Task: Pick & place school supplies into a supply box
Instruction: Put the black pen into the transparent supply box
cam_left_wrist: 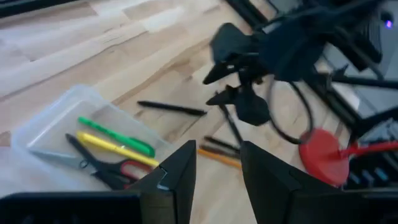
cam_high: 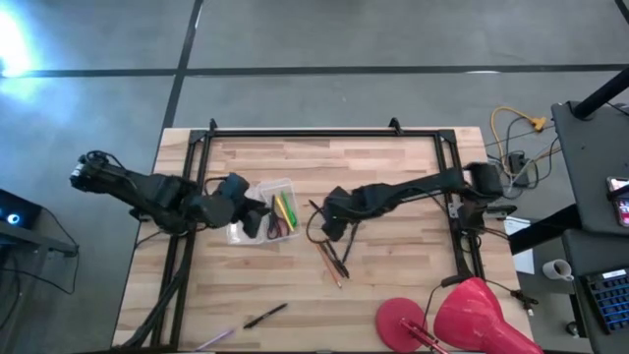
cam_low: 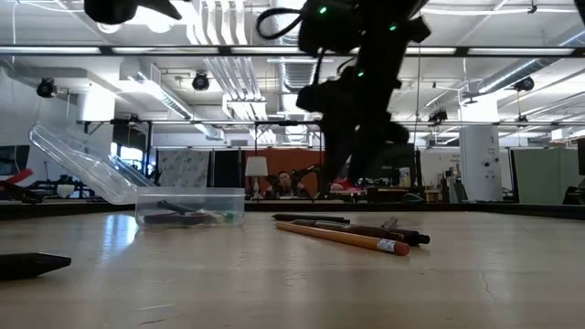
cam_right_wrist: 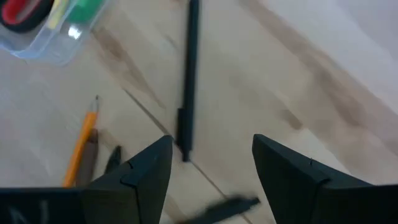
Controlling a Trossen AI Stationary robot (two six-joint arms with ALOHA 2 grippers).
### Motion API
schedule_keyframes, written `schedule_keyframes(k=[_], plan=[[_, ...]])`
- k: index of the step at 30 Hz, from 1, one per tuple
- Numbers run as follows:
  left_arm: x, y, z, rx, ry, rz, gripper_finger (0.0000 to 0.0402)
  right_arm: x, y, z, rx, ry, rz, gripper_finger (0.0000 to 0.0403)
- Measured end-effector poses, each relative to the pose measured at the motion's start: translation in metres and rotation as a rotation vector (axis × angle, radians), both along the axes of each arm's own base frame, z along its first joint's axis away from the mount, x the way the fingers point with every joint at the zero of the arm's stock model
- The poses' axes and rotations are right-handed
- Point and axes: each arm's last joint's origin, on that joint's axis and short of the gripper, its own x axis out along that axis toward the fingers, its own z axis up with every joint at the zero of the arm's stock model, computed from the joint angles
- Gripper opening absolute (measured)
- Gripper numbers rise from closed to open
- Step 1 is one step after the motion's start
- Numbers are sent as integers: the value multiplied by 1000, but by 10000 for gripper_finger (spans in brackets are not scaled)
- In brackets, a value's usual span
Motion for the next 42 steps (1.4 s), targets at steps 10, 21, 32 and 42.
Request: schedule_keyframes(k=[10, 21, 32, 42], plan=[[-7, -11, 10, -28, -24, -32, 111, 37, -7, -37, -11, 135, 63, 214], [-17, -30, 1, -60, 21, -106, 111, 46, -12, -53, -6, 165, 77, 54], [-37, -81, -10, -99, 65, -316, 111, 42, -16, 20, 6, -97, -6, 15], [-46, -158, -61, -89, 349, -568, 111, 76, -17, 50, 253, -527, -99, 15]])
